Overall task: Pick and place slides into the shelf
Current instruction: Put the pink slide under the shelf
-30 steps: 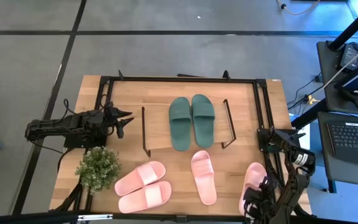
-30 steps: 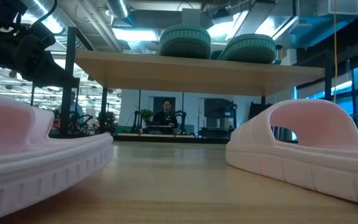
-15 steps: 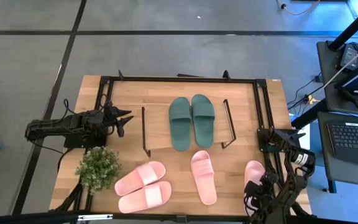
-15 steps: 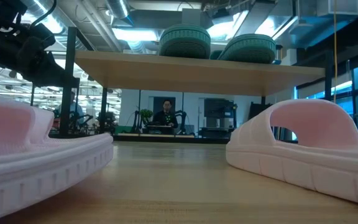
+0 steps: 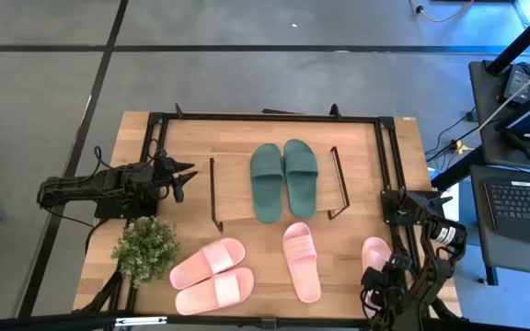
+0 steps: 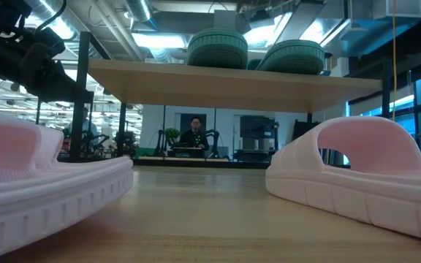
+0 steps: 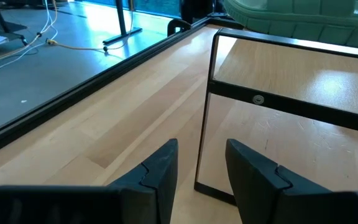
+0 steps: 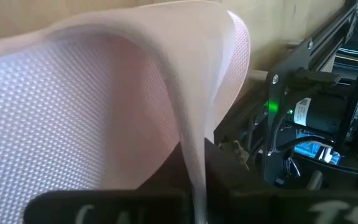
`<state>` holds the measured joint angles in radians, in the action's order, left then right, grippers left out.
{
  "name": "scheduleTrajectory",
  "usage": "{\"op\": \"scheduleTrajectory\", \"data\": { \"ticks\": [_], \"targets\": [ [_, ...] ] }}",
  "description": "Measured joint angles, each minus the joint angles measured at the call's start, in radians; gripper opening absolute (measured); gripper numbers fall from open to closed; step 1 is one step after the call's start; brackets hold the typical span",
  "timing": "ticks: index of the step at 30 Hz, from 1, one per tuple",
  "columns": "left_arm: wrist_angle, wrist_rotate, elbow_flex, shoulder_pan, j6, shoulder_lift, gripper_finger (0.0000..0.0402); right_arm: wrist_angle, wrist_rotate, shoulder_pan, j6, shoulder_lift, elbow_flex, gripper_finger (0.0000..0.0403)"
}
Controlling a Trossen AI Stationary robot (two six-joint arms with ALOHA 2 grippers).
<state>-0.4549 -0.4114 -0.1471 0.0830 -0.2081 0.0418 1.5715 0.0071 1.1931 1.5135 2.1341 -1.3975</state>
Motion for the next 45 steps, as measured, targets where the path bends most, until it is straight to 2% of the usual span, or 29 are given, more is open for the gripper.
{"op": "scheduleTrajectory", "data": {
  "ticks": [4,11,16,25,33,42,45],
  "targets": [
    [0.0,0.0,0.0,0.0,0.0,0.0,0.0127,0.001,0.019,-0.009,-0.005,-0.026,-0.011,0.001],
    [0.0,0.0,0.0,0.0,0.0,0.0,0.0127,-0.008,0.232,-0.062,-0.007,-0.112,-0.064,0.001],
    [0.0,0.001,0.0,0.0,0.0,0.0,0.0127,-0.004,0.357,-0.102,-0.106,-0.151,-0.093,0.001],
    [0.0,0.001,0.0,0.0,0.0,0.0,0.0127,-0.001,0.37,-0.2,-0.274,-0.188,-0.093,0.001],
    [0.0,0.001,0.0,0.0,0.0,0.0,0.0127,-0.003,0.44,-0.299,-0.394,-0.188,-0.059,0.001],
    [0.0,0.001,0.0,0.0,0.001,0.0,0.0127,-0.108,0.475,-0.384,-0.553,-0.188,-0.049,0.001],
    [0.0,0.001,0.0,0.0,0.002,0.0,0.0127,-0.111,0.504,-0.411,-0.561,-0.188,-0.049,0.001]
  ]
}}
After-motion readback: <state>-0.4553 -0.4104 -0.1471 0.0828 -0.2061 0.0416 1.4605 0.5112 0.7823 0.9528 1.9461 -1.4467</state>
